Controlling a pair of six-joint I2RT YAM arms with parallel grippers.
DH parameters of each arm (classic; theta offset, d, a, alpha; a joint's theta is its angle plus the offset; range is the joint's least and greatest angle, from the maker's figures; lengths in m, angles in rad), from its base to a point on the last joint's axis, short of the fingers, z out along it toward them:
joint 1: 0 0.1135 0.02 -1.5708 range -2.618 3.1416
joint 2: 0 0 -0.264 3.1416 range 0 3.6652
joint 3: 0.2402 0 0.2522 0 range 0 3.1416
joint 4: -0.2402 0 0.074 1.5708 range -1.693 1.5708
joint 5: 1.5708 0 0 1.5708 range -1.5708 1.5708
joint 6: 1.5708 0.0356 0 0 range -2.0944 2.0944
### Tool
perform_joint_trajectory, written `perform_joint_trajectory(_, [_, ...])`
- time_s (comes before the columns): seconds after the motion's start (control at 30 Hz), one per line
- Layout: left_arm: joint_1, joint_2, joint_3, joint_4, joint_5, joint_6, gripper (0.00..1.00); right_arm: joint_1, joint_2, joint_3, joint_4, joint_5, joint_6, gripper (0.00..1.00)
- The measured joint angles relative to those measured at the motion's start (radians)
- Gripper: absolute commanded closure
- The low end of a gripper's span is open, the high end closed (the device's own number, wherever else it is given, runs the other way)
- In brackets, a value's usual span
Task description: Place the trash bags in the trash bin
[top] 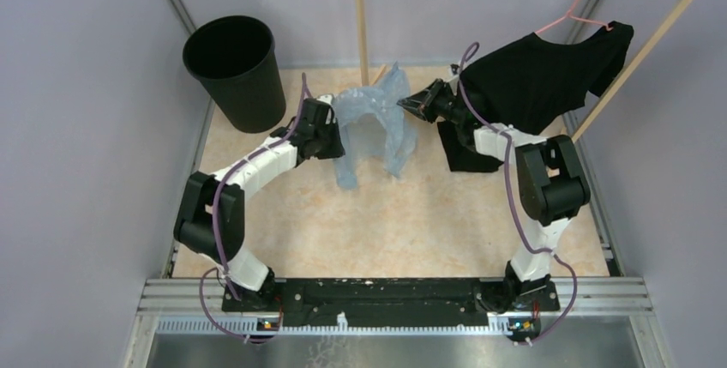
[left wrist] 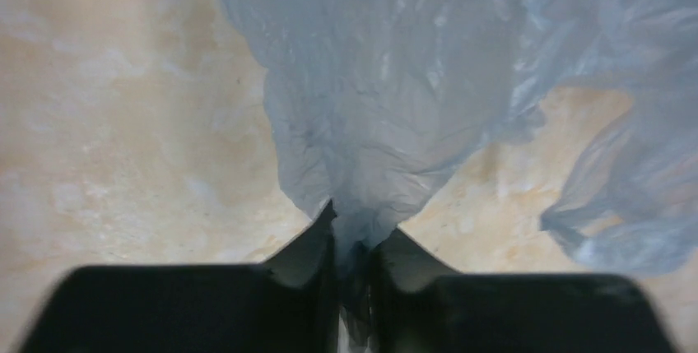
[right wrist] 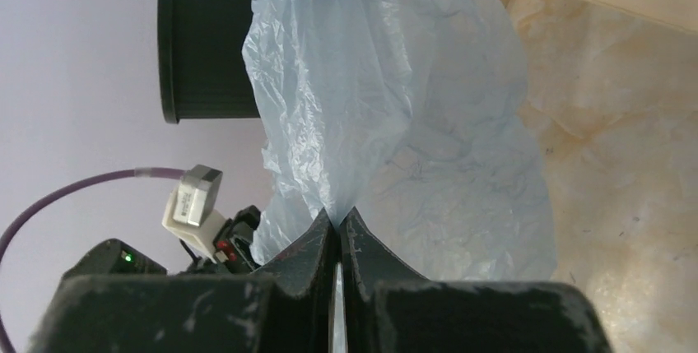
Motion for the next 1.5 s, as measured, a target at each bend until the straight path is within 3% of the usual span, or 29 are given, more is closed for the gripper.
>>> perform_joint_trajectory(0.07, [0.028,-0.009,-0.003,0.020,0.042,-0.008,1.00,0.000,0.000,0.034,-0.060,-0.008,-0.062,0.78])
perform_joint_trajectory(0.27, [0.160,-0.134,-0.047,0.106,0.177,-0.052,1.00,0.019,-0.007,0.192,-0.366,0.035,-0.397,0.43])
perform_joint_trajectory(0.43, [0.308,-0.238,-0.074,0.191,0.275,-0.111,1.00,0.090,-0.087,0.203,-0.604,0.191,-0.666,0.25])
perform_joint_trajectory(0.6, [0.388,-0.266,-0.086,0.219,0.311,-0.160,1.00,0.187,-0.222,0.115,-0.674,0.327,-0.812,0.23])
perform_joint_trajectory(0.87, [0.445,-0.276,-0.101,0.217,0.329,-0.186,1.00,0.245,-0.321,-0.068,-0.627,0.355,-0.882,0.20])
perform_joint_trajectory(1.07, [0.452,-0.282,-0.101,0.217,0.346,-0.184,1.00,0.360,-0.156,-0.047,-0.589,0.387,-0.886,0.26])
perform_joint_trajectory(1.3, [0.452,-0.236,-0.093,0.195,0.384,-0.163,1.00,0.371,0.166,0.225,-0.620,0.485,-0.904,0.27])
perform_joint_trajectory(1.43, [0.452,-0.224,-0.093,0.183,0.401,-0.158,1.00,0.379,0.237,0.310,-0.621,0.549,-0.921,0.27])
perform_joint_trajectory(1.5, [0.452,-0.224,-0.093,0.183,0.406,-0.158,1.00,0.386,0.251,0.325,-0.621,0.575,-0.924,0.33])
